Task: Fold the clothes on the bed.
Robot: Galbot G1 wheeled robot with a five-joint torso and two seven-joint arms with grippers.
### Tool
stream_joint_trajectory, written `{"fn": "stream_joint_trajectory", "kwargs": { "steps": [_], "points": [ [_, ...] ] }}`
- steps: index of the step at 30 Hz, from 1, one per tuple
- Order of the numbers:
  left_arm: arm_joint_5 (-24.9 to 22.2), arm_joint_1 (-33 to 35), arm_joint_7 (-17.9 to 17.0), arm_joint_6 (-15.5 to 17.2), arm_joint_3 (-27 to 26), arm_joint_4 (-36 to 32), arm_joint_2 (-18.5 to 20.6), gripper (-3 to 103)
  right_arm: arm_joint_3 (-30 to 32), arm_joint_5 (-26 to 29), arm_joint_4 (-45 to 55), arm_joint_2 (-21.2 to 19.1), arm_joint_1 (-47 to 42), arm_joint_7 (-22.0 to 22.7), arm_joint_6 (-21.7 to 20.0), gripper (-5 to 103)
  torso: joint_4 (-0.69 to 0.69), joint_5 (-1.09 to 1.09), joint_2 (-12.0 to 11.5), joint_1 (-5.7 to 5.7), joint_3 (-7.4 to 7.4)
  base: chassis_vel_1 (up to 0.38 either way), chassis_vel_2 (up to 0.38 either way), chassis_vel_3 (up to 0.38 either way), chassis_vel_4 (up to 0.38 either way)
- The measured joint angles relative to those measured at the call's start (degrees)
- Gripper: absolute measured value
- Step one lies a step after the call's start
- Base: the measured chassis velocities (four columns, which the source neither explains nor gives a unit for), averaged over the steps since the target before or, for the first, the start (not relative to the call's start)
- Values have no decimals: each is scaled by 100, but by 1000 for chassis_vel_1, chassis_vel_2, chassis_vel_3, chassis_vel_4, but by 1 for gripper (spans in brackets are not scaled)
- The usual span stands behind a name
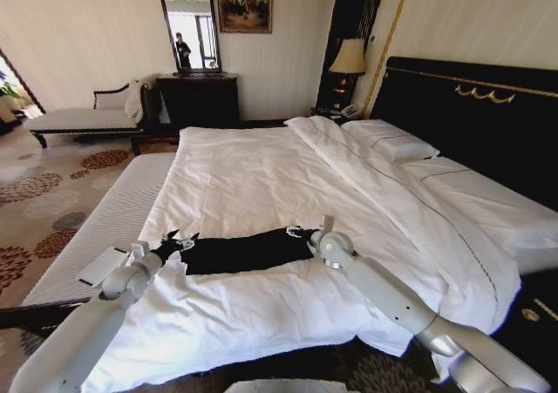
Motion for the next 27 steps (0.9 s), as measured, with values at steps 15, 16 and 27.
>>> {"fn": "stream_joint_trajectory", "kwargs": {
  "steps": [15, 16, 27],
  "points": [
    [609, 696, 983, -1313, -456, 349, 117, 100, 760, -455, 492, -371, -1071, -192, 165, 100, -3, -1, 1, -1, 0, 0, 0, 0, 0],
    [409, 639, 983, -1358, -517, 349, 92, 100, 830, -418, 492, -362, -1008, -283, 268, 100, -4, -1, 1, 0, 0, 0, 0, 0, 0],
    [-881, 230, 1096, -1457, -1114, 401, 88, 100, 918, 303, 72, -228, -503, -787, 287, 100, 1, -1, 1, 0, 0, 0, 0, 0, 0]
  ]
}}
